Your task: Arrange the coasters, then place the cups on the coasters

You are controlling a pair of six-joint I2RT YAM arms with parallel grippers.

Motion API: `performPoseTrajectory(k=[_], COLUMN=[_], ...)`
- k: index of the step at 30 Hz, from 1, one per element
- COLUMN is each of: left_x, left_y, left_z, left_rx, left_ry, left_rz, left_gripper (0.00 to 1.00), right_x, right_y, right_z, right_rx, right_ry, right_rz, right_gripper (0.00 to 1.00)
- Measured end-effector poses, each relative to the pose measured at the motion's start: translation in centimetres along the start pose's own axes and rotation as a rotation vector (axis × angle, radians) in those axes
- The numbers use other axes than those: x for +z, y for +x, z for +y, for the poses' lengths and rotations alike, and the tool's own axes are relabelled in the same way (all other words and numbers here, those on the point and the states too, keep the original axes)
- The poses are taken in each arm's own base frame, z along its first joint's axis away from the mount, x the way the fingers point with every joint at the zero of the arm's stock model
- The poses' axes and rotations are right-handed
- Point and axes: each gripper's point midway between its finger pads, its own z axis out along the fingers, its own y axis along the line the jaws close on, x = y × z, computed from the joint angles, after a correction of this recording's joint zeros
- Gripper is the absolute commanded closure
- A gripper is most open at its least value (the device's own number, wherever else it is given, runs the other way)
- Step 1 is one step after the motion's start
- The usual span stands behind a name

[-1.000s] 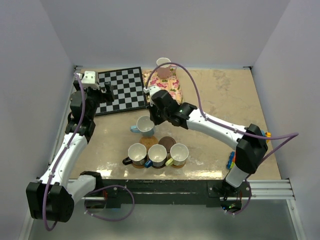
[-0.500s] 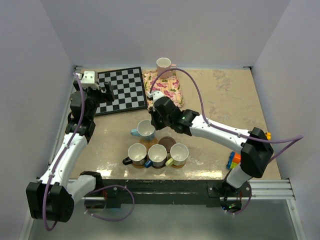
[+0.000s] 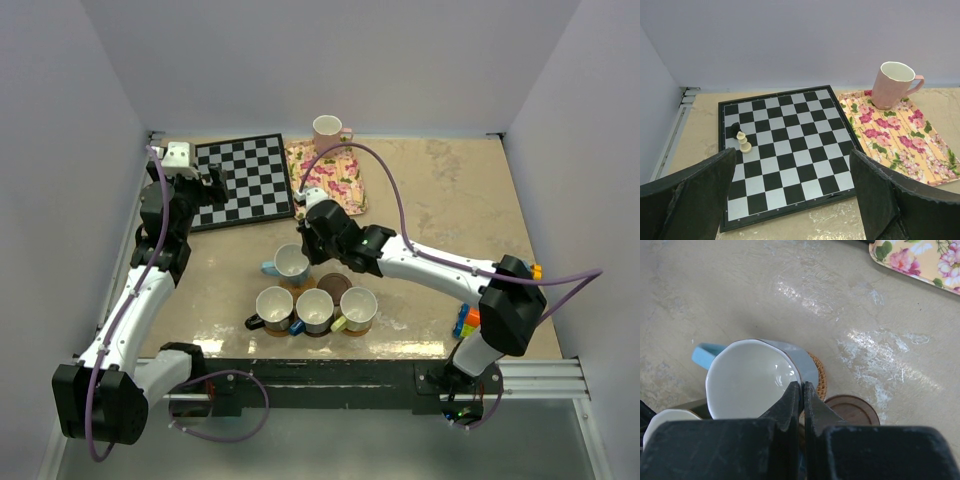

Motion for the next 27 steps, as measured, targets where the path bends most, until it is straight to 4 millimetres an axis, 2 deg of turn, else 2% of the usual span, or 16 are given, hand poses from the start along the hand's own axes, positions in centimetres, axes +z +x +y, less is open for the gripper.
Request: performPoseTrajectory(k=[21,27], left_x=[0.0,0.0], left_y=[0.0,0.0], left_z=[-0.1,-0.1], left_rx=[0.0,0.0], left_ry=[0.005,0.008], left_rz=[0.0,0.0], left_gripper=[0.0,0.0], right_x=[0.7,0.7], right_y=[2.1,2.0], right_z=[-0.2,-0.1], right_rx=[0.007,0.01], right_ry=[0.002,-0.002], right_rz=[0.024,0.018], right_gripper=[1.0,1.0])
